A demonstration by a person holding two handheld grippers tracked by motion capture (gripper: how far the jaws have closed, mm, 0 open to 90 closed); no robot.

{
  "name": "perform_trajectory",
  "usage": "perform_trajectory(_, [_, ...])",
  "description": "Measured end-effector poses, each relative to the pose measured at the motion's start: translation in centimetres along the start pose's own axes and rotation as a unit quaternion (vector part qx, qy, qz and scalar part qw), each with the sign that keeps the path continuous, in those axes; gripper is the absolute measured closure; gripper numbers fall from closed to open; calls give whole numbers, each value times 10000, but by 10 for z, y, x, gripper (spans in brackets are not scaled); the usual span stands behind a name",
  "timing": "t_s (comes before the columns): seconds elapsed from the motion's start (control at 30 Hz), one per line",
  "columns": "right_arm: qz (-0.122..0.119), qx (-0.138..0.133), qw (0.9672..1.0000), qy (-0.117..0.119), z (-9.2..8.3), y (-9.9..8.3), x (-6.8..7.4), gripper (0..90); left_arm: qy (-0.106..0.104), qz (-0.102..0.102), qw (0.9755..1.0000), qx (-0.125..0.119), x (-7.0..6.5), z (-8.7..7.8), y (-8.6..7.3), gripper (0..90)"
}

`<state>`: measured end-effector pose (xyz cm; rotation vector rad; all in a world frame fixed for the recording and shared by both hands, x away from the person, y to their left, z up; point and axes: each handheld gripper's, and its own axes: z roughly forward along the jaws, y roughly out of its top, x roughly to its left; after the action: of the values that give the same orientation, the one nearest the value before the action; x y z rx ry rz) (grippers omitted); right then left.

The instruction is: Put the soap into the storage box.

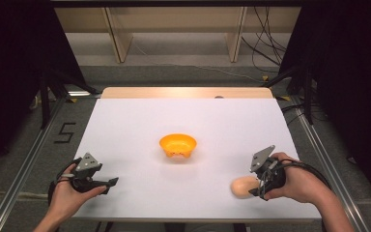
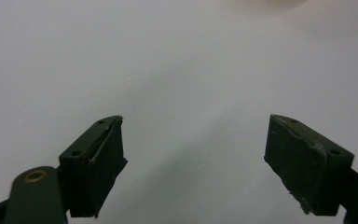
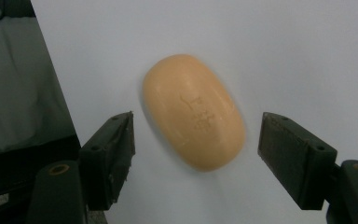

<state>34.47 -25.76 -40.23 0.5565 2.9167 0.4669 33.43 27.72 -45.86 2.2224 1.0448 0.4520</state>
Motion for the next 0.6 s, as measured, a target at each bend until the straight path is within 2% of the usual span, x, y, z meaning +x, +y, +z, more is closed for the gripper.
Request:
perform_trajectory(0.03, [6, 61, 10000, 11, 1, 2, -1, 275, 4, -82, 9999, -99, -1, 1, -1, 191])
perform_trajectory(0.07, [6, 61, 10000, 11, 1, 2, -1, 275, 4, -82, 9999, -99, -1, 1, -1, 191])
perform_trajectory(0.1, [-1, 126, 9999, -16, 5, 4, -2, 265, 8, 15, 10000, -14, 1, 1, -1, 193])
perform_trajectory(0.13, [-102, 114, 9999, 69, 8, 6, -3, 264, 14, -31, 10000, -68, 0, 1, -1, 196])
perform_trajectory(0.17, [-102, 114, 9999, 69, 8, 6, -3, 264, 14, -31, 10000, -68, 0, 1, -1, 198])
perform_trajectory(0.2, [-175, 208, 9995, 127, 11, 9, -4, 262, 66, -225, 9995, -224, -2, 3, -1, 198])
perform_trajectory(0.23, [-87, 271, 9995, 133, 12, 9, -2, 262, 63, -247, 9994, -239, -2, 3, -1, 199])
perform_trajectory(0.3, [-262, 327, 9989, 204, 16, 12, -4, 263, 98, -243, 9994, -243, -2, 4, -1, 199])
perform_trajectory(0.4, [-275, 389, 9986, 235, 18, 13, -5, 265, -7, -216, 9994, -278, -2, 3, -1, 199])
perform_trajectory(0.47, [-403, 442, 9981, 127, 22, 14, -7, 239, -54, -111, 9998, -146, 0, 1, -1, 205])
perform_trajectory(0.5, [-381, 451, 9982, 68, 24, 13, -8, 225, -56, -12, 10000, -76, 2, -1, 0, 205])
perform_trajectory(0.57, [-376, 433, 9983, 89, 26, 11, -8, 215, -31, -12, 9999, -114, 2, -1, 0, 206])
perform_trajectory(0.6, [-376, 433, 9983, 89, 26, 11, -8, 215, -41, -88, 9999, -95, 1, 0, 0, 206])
